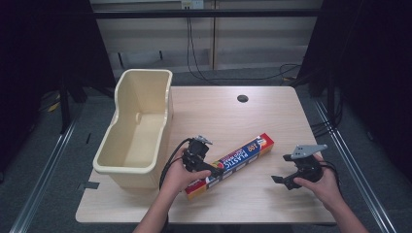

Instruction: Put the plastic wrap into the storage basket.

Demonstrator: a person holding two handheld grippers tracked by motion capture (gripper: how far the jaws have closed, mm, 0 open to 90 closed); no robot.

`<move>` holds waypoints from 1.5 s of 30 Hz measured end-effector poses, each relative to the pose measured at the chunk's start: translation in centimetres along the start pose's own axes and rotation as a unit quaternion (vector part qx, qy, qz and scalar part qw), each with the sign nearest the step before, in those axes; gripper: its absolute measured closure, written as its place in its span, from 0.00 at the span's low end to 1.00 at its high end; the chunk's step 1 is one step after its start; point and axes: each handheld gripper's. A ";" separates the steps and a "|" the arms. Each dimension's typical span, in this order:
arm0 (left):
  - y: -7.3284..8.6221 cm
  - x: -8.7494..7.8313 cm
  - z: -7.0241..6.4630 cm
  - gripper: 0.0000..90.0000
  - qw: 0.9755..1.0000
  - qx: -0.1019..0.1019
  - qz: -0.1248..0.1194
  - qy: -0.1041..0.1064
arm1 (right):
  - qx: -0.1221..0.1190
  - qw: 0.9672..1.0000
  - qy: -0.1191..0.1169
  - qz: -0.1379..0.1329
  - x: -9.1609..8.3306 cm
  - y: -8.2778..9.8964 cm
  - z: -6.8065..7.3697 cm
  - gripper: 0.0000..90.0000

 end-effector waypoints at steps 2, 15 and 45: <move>0.0 0.0 0.0 0.04 1.000 -0.006 -0.007 0.004 | -0.002 1.000 0.001 -0.003 -0.1 0.0 -0.2 0.05; -0.5 0.3 -0.4 0.04 1.000 -0.004 0.003 0.005 | 0.006 1.000 -0.001 -0.004 -0.1 0.3 -0.6 0.05; -5.3 5.2 -2.1 0.22 0.995 0.061 0.075 -0.008 | 0.019 1.000 -0.002 -0.021 -0.5 0.4 -1.2 0.05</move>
Point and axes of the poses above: each handheld gripper's, and its own axes: x roughly forward along the jaws, y roughly out of its underside, z roughly to its left, and after that the axes turned 1 degree about -x, right-handed
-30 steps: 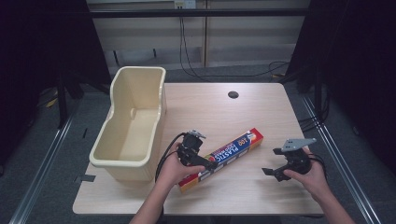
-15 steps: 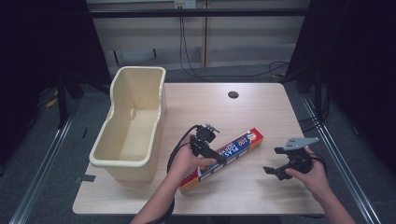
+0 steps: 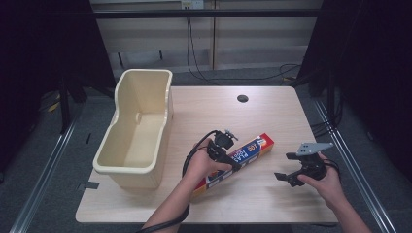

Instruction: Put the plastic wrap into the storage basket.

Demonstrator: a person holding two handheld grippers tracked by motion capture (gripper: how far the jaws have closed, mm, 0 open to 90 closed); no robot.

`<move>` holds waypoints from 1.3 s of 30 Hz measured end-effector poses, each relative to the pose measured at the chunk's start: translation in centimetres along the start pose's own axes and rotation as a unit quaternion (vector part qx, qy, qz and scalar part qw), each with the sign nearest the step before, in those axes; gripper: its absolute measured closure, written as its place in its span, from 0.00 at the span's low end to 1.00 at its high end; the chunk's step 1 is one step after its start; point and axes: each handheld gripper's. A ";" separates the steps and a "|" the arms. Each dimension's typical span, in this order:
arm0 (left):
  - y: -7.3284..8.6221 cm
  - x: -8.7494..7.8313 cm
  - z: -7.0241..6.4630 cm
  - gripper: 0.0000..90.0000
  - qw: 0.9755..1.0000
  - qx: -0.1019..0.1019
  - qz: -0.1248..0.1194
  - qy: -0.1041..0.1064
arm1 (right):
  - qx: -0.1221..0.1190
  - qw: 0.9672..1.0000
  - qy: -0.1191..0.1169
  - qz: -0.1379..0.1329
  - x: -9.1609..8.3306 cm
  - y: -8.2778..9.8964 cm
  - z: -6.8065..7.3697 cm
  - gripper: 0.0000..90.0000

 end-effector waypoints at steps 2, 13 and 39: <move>-0.1 0.2 0.0 0.25 1.000 0.011 0.013 -0.011 | 0.001 1.000 0.000 0.000 0.0 0.0 0.0 0.05; -0.4 1.1 0.0 0.37 0.998 0.004 0.054 -0.011 | 0.001 1.000 -0.002 -0.004 -0.1 0.0 0.0 0.05; -2.8 -2.0 -0.7 0.45 0.992 -0.024 0.126 -0.019 | 0.004 1.000 -0.006 -0.007 -0.2 0.1 -0.2 0.05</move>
Point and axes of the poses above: each handheld gripper's, and its own axes: x roughly forward along the jaws, y roughly out of its underside, z roughly to its left, and after that the axes turned 1 degree about -x, right-handed
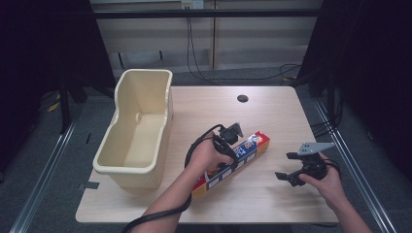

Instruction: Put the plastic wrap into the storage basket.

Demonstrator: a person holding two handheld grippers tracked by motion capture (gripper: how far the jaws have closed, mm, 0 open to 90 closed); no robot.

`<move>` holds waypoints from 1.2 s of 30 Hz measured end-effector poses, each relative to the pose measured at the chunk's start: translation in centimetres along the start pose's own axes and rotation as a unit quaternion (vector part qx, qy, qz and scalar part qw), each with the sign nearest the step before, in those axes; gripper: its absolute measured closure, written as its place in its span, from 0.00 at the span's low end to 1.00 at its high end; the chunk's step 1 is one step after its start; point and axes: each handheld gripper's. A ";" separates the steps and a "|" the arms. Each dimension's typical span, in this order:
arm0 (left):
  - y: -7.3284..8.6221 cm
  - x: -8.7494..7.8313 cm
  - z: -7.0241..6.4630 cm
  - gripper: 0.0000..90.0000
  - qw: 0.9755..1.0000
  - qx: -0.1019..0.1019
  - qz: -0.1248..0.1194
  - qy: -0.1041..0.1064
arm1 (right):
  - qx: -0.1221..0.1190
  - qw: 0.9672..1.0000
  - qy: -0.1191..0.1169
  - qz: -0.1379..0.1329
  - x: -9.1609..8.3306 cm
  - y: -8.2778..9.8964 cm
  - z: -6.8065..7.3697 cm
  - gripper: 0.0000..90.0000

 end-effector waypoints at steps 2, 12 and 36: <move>0.0 -0.8 0.2 0.45 1.000 -0.010 0.002 0.000 | -0.001 1.000 0.000 -0.001 0.0 0.0 0.0 0.05; 0.3 -3.9 1.0 0.45 0.999 -0.034 0.005 0.001 | -0.003 1.000 -0.007 -0.001 0.0 -0.1 0.1 0.04; 0.3 -11.1 2.1 0.45 0.996 -0.089 -0.010 -0.009 | -0.012 1.000 -0.014 0.002 0.2 -0.1 0.2 0.04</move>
Point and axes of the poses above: each handheld gripper's, and its own axes: x roughly forward along the jaws, y roughly out of its underside, z roughly to its left, and after that the axes turned 1 degree about -x, right-handed
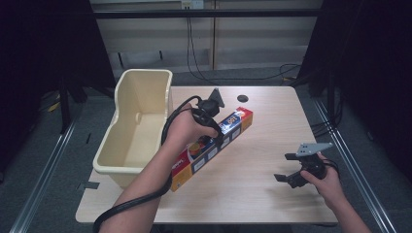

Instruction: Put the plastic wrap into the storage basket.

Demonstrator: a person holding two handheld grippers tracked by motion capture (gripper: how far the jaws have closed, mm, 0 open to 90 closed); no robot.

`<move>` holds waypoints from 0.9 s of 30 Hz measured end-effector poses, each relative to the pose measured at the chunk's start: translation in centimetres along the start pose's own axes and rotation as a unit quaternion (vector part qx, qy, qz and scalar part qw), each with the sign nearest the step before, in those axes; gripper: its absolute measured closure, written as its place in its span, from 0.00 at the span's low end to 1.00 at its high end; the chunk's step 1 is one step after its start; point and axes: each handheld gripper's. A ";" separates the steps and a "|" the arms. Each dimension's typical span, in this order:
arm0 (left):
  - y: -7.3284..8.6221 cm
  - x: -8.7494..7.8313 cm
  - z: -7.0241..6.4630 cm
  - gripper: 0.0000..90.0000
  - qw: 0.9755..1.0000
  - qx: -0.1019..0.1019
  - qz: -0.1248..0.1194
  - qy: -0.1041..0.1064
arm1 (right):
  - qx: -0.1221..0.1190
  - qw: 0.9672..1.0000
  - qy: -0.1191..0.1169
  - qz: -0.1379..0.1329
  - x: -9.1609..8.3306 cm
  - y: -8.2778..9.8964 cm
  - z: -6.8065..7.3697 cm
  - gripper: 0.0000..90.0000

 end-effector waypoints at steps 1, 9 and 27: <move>0.0 -0.3 0.1 0.45 1.000 0.000 0.002 -0.001 | 0.000 1.000 0.000 0.000 0.0 0.0 0.0 0.04; 0.1 -2.5 0.9 0.45 1.000 -0.015 0.000 0.001 | -0.002 1.000 0.002 0.001 0.1 0.0 0.1 0.04; 0.3 -6.3 2.3 0.45 0.999 -0.045 -0.006 -0.005 | -0.002 1.000 0.001 0.002 0.1 -0.1 0.1 0.04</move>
Point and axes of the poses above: each handheld gripper's, and its own axes: x roughly forward along the jaws, y roughly out of its underside, z roughly to its left, and after that the axes turned 1 degree about -x, right-handed
